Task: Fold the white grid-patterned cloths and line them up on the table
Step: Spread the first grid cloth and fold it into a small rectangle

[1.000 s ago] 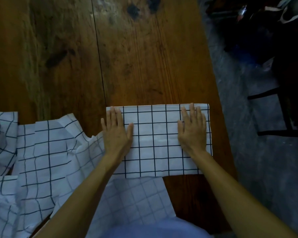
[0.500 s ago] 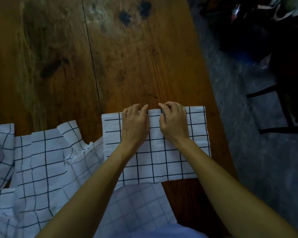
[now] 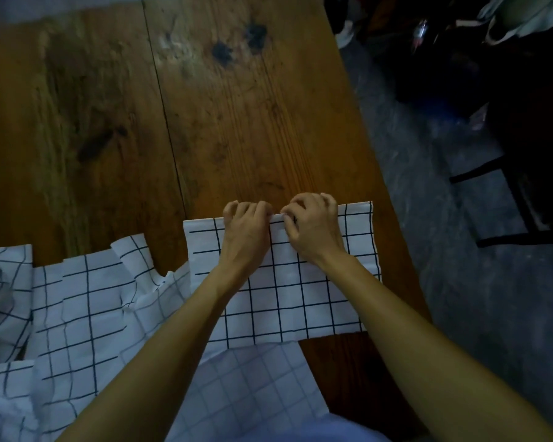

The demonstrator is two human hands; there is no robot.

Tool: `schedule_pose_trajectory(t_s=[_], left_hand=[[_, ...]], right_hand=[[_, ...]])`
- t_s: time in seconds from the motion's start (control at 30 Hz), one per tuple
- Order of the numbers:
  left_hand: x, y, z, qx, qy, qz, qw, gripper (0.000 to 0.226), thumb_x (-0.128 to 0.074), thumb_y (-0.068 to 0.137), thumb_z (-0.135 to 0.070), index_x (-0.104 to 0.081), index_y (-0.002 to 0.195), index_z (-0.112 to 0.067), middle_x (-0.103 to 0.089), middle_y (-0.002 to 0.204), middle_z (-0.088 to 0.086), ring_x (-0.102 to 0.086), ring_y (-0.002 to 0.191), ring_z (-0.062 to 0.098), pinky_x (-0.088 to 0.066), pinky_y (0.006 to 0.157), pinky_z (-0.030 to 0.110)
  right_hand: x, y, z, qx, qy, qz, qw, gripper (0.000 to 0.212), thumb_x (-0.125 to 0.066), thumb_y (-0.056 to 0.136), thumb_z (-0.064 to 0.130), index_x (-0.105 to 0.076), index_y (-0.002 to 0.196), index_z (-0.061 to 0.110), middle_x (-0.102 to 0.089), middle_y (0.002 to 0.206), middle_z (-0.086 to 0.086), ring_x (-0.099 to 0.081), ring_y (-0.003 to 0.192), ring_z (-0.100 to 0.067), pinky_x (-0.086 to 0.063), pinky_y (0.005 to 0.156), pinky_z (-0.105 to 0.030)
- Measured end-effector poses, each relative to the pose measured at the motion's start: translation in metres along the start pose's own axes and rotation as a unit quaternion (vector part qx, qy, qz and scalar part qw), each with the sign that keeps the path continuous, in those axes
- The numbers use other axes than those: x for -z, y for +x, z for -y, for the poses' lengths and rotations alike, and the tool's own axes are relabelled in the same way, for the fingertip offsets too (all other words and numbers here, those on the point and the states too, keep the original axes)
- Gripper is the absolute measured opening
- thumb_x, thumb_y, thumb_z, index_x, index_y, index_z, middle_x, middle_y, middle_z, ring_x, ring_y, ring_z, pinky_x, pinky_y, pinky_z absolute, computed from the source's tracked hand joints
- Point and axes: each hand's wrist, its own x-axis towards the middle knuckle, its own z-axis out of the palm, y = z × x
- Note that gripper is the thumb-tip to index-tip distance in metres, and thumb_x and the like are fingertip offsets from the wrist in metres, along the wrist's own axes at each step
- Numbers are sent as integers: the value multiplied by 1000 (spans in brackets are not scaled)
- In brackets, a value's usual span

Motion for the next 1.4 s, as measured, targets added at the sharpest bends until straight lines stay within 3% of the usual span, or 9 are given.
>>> schedule_pose_trajectory(t_s=[0.1, 0.37, 0.53, 0.7, 0.9, 1.03, 1.2, 1.33, 1.4], left_hand=[[18, -1, -2, -14, -4, -8, 1000, 18, -55, 85, -1, -59, 96, -14, -65, 87, 5, -57, 90, 25, -26, 91, 34], [79, -18, -9, -55, -18, -47, 997, 15, -54, 85, -7, -60, 94, -16, -61, 90, 3, -53, 94, 24, -27, 91, 35], [125, -36, -17, -79, -46, -78, 993, 15, -46, 88, -17, -59, 93, -14, -59, 99, 7, -49, 109, 29, -31, 98, 45], [157, -59, -35, -67, -111, -158, 979, 27, -46, 93, -18, -58, 117, -10, -56, 125, 11, -41, 127, 27, -25, 106, 40], [183, -97, -42, -56, -171, -227, 957, 10, -52, 93, -14, -61, 96, -10, -64, 92, 7, -58, 89, 22, -32, 84, 32], [184, -112, -43, -57, -162, -220, 960, 22, -47, 93, -26, -64, 94, -12, -67, 90, 4, -60, 87, 21, -41, 85, 39], [188, -113, -53, -46, -142, -231, 962, 27, -48, 93, -32, -66, 95, -12, -69, 91, 4, -62, 86, 18, -42, 85, 34], [193, -112, -64, -34, -135, -245, 960, 21, -52, 93, -28, -65, 90, -13, -69, 84, 1, -63, 79, 16, -45, 82, 33], [194, -112, -69, -33, -128, -250, 959, 22, -50, 93, -28, -65, 91, -12, -70, 84, 2, -64, 79, 16, -44, 83, 32]], right_hand=[[17, 0, 11, 0, -9, 55, 998, 19, -49, 95, 29, -66, 99, 22, -66, 100, 0, -55, 102, -20, -21, 106, -41], [83, -18, 56, -7, 23, 109, 994, 24, -42, 99, 35, -63, 99, 24, -63, 95, 3, -51, 95, -17, -25, 99, -36], [126, -41, 94, -9, 57, 115, 992, 21, -47, 98, 35, -63, 93, 22, -62, 90, 4, -52, 89, -17, -37, 89, -38], [156, -71, 121, -28, 156, 93, 983, 20, -53, 96, 34, -66, 90, 20, -64, 84, 5, -58, 86, -14, -48, 80, -37], [172, -90, 140, -9, 226, 35, 973, 19, -58, 94, 29, -67, 84, 15, -64, 84, -1, -58, 83, -14, -46, 73, -29], [178, -90, 148, 32, 243, 53, 968, 18, -59, 93, 26, -66, 81, 16, -64, 84, -2, -59, 85, -15, -48, 82, -30], [193, -92, 154, 81, 255, 59, 962, 17, -58, 94, 24, -67, 87, 12, -60, 78, 8, -52, 71, 8, -39, 67, -4], [194, -91, 145, 110, 208, -59, 970, 19, -65, 90, 29, -61, 105, 17, -56, 103, 10, -51, 90, 3, -39, 73, -2], [192, -85, 141, 153, 177, -92, 968, 30, -66, 89, 28, -59, 116, 19, -52, 118, 7, -47, 109, -6, -38, 88, -10]])
